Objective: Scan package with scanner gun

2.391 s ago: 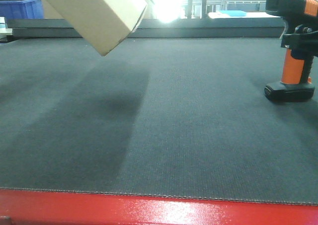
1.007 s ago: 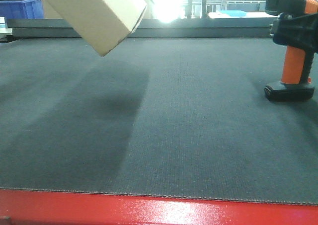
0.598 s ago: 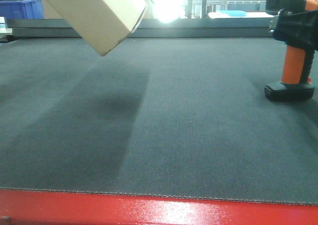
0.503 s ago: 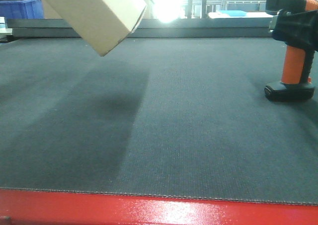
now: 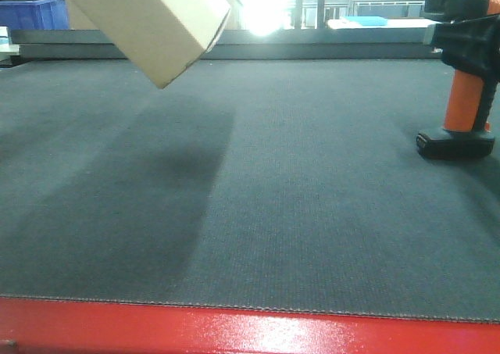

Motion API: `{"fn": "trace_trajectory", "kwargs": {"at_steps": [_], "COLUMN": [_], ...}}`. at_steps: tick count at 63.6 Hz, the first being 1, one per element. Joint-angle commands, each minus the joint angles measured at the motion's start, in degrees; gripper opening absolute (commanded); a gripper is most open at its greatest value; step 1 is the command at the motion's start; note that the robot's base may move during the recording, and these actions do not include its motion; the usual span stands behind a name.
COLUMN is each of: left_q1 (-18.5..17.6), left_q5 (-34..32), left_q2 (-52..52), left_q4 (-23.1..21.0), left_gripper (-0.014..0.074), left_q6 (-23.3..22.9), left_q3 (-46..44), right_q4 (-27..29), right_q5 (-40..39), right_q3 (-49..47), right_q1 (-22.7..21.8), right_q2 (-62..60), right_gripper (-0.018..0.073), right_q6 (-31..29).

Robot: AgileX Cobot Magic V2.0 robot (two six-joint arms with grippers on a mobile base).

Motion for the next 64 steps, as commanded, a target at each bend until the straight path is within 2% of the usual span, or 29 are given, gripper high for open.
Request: {"fn": "trace_trajectory", "kwargs": {"at_steps": [1,11,30,39,57,64], "left_q1": [0.1,0.1,0.1,0.1,0.1,0.1], "left_q5": [-0.5,-0.5,-0.5,-0.5,-0.5,-0.5], "left_q2": [-0.8,-0.8,-0.8,-0.8,-0.8,-0.8], "left_q4": [-1.1,-1.1,-1.1,0.2,1.3,1.4], "left_gripper": [-0.0111,-0.0111,-0.0111,-0.0111,-0.0111,-0.0111], "left_q6": [-0.1,-0.1,-0.1,-0.1,-0.1,-0.1], "left_q3": [-0.5,-0.5,-0.5,-0.5,-0.5,-0.5], "right_q4": [0.3,-0.1,-0.3,-3.7,-6.0,-6.0], "right_q5": [-1.9,1.8,22.7,31.6,33.3,33.3], "right_q3": [-0.8,-4.1,-19.5,-26.0,-29.2,-29.2], "right_q1": [0.1,0.1,0.1,0.1,0.1,0.1], "right_q2": [-2.1,-5.9,-10.4,-10.4,-10.4,-10.4], "right_gripper": [-0.0154,-0.0154,-0.0154,-0.0154,-0.0154,-0.0154], "right_q6": [-0.2,-3.6,-24.6,-30.9,-40.1,-41.7]}}
